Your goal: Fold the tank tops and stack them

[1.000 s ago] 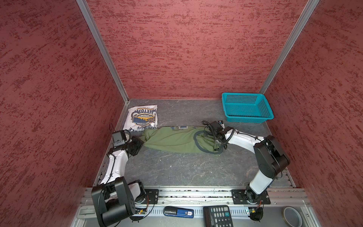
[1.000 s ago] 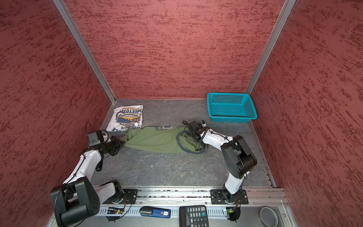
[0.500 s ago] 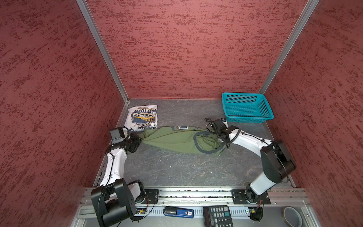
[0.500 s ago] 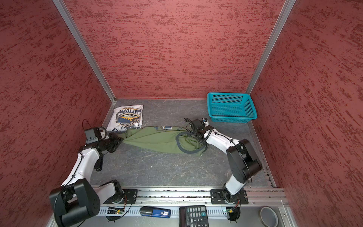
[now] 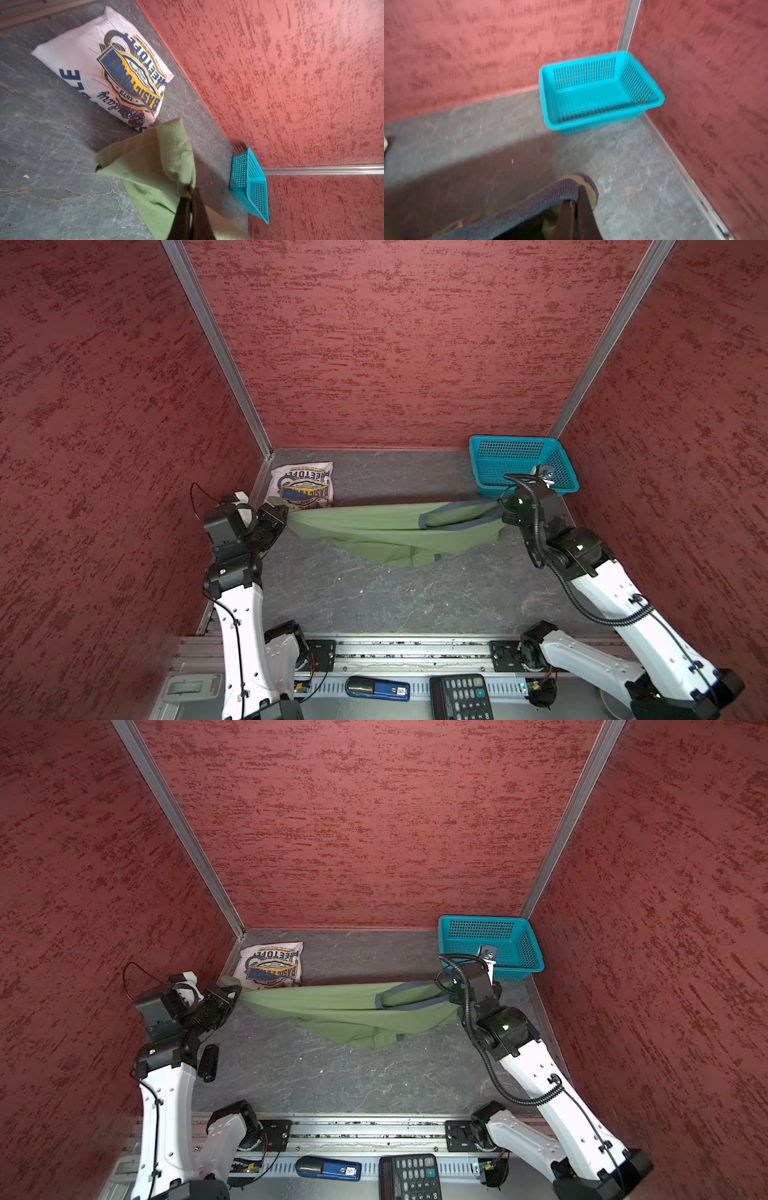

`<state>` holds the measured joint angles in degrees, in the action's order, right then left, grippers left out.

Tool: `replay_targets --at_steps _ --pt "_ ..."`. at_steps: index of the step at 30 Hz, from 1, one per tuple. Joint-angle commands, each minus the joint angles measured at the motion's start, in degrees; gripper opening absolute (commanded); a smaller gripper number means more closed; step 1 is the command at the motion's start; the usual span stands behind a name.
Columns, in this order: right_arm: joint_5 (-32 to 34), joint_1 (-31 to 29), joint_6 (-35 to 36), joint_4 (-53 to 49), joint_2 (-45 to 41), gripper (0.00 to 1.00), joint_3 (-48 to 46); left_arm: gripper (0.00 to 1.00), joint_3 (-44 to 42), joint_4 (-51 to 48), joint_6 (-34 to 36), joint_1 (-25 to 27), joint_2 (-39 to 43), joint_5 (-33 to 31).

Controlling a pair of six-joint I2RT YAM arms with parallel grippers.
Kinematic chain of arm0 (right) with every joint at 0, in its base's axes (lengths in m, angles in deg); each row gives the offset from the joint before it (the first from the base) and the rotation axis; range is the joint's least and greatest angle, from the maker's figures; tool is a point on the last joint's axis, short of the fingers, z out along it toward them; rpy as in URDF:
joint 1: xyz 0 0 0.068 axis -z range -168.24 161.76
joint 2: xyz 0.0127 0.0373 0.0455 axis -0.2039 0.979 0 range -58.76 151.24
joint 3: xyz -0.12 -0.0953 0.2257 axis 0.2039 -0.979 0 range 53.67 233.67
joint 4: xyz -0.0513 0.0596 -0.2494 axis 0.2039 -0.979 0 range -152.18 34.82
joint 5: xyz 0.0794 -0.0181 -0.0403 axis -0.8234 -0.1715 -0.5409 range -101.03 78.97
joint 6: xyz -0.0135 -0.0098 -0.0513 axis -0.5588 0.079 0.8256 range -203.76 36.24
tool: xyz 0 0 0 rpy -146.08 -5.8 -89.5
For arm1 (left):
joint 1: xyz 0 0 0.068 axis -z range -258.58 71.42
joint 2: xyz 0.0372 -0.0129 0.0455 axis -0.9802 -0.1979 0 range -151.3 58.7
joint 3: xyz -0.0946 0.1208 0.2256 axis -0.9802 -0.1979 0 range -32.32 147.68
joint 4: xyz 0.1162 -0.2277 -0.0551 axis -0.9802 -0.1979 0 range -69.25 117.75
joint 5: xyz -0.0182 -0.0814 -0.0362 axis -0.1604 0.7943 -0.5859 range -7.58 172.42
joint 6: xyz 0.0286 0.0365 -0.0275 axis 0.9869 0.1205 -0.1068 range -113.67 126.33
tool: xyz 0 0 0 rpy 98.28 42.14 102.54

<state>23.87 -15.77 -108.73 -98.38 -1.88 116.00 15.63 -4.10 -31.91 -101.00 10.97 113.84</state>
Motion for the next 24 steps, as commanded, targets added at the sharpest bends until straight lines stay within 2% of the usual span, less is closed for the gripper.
replay_targets --at_steps 1,4,8,13,15,18,19,22,24 --pt "-6.2 0.5 -1.8 3.9 5.1 0.02 -6.8 0.00 -2.7 -0.7 2.9 3.6 -8.1 -1.6" --pt "-8.3 1.7 -0.9 9.2 12.3 0.01 -7.7 0.00 -1.1 -0.6 4.5 6.8 -18.3 -3.3" --pt "-9.3 5.2 0.9 13.8 21.2 0.00 -5.3 0.00 3.8 -0.7 4.5 8.8 -28.3 -9.5" --pt "-12.7 5.4 0.9 14.7 26.1 0.02 -5.5 0.01 5.5 -0.7 3.9 12.1 -32.3 -14.3" --pt "-13.1 5.4 0.4 14.9 26.1 0.09 -7.7 0.01 3.7 0.5 3.8 13.1 -32.1 -15.3" --pt "-11.5 5.3 0.0 12.4 24.8 0.45 -9.2 0.01 -0.1 3.9 4.1 13.3 -31.2 -13.7" --pt "-11.3 5.1 -0.1 10.9 23.4 0.51 -9.3 0.00 -1.2 4.6 4.2 13.4 -30.8 -13.2" --pt "-12.1 2.5 -1.1 6.9 17.6 0.60 -8.9 0.00 -4.0 5.4 4.8 13.8 -28.9 -13.3" --pt "-12.6 -0.6 -3.2 3.5 14.6 0.61 -7.8 0.00 -5.6 5.6 4.7 13.7 -27.1 -13.8"
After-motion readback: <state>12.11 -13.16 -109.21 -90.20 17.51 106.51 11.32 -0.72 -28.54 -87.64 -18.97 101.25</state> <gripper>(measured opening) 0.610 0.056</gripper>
